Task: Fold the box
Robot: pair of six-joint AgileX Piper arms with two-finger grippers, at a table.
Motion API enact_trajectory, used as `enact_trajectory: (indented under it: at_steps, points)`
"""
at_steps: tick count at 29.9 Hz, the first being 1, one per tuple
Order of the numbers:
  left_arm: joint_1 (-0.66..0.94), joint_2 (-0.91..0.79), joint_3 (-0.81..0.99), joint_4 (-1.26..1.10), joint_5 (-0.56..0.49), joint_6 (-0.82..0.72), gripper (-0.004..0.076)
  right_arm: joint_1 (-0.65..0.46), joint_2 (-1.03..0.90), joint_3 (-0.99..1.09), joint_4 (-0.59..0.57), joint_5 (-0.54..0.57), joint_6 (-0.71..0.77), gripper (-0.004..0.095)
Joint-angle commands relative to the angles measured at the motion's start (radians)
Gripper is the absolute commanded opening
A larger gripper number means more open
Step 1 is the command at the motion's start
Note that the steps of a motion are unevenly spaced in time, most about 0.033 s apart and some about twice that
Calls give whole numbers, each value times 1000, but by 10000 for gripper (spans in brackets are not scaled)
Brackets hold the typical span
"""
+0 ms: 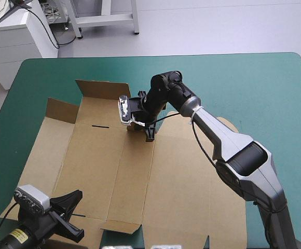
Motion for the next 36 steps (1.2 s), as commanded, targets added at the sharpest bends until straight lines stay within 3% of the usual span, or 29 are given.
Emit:
enact_trajectory:
  at_steps: [1, 6, 12, 15, 24, 31, 33, 36]
  points:
    - [-5, 21, -23, -47, -54, -14, -8, -3, -79, -33, 26, 11, 53, -19]
    - [-5, 21, -23, -47, -54, -14, -8, -3, -79, -33, 1, 11, 94, 52]
    - [-5, 21, -23, -47, -54, -14, -8, -3, -79, -33, -20, 10, 95, 405]
    - [-5, 21, -23, -47, -54, -14, -8, -5, -81, -33, -20, 10, 101, 486]
    - [-5, 21, -23, -47, -54, -14, -8, -108, -205, -33, -164, 10, 134, 486]
    - [-5, 21, -23, -47, -54, -14, -8, -294, -352, -33, -280, 10, 444, 485]
    - [-5, 21, -23, -45, -54, -14, -8, -353, -380, -33, -326, 11, 495, 439]
    - [-5, 21, -23, -45, -54, -14, -8, -468, -414, -33, -326, 11, 632, 232]
